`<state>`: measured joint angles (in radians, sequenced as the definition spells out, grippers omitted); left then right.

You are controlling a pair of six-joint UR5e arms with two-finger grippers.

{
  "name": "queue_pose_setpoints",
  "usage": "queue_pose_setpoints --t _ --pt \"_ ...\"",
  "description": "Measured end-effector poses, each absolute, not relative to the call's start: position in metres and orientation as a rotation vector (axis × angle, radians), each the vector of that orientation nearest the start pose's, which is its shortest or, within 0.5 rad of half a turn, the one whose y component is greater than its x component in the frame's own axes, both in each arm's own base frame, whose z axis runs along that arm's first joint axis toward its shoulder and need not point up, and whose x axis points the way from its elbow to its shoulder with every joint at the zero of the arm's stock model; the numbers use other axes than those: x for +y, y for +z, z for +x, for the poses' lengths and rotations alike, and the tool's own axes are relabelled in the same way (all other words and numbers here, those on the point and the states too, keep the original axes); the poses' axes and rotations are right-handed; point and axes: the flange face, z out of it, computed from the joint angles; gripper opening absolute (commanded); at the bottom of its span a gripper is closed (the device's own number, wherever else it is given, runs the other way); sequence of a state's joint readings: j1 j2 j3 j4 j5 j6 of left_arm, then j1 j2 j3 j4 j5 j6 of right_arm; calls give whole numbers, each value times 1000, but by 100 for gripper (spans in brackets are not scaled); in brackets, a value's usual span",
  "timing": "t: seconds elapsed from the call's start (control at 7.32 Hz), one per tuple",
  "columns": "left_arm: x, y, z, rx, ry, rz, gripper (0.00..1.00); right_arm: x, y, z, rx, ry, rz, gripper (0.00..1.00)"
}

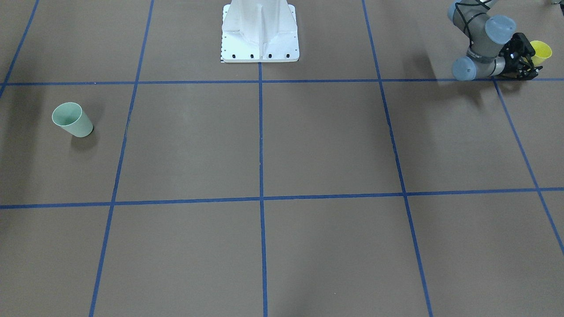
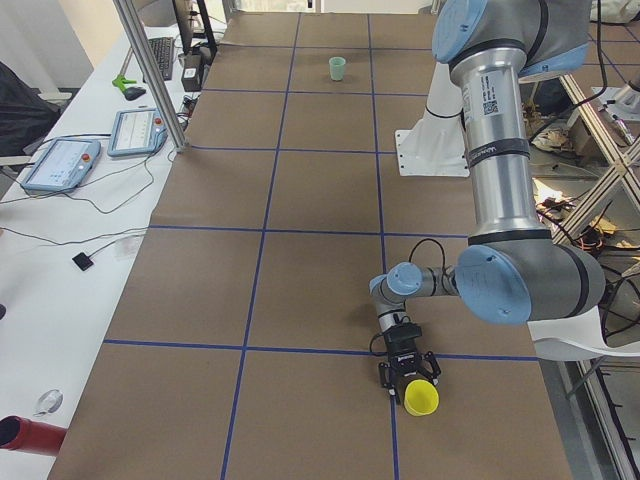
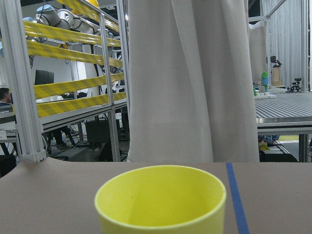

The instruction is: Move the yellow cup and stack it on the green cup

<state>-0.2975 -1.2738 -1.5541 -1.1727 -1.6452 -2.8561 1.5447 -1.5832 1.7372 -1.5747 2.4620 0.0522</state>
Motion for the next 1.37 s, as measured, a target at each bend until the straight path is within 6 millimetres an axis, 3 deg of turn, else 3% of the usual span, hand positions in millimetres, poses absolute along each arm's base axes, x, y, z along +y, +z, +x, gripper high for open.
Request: queue_pose_setpoints --t 0.14,0.27,0.41,0.68,0.96,1.09,1.23,1.37 --pt "-195 840 207 -743 -1535 309 41 -490 573 43 -900 -44 106 100" --pt "-194 849 204 -742 -1538 312 21 -489 572 42 -907 -44 106 100" --pt "-193 854 200 -739 -1535 317 16 -489 570 42 -911 -46 107 100" --pt "-188 859 182 -744 -1487 302 15 -488 567 42 -914 -48 113 100" --pt "-185 847 157 -727 -1390 237 14 -488 565 42 -914 -49 115 100" --pt "-194 838 145 -711 -1344 201 15 -488 565 42 -914 -49 116 100" --pt "-218 827 131 -678 -1305 187 15 -489 564 42 -914 -50 118 100" --pt "-269 806 120 -610 -1271 196 13 -489 564 42 -914 -50 117 100"
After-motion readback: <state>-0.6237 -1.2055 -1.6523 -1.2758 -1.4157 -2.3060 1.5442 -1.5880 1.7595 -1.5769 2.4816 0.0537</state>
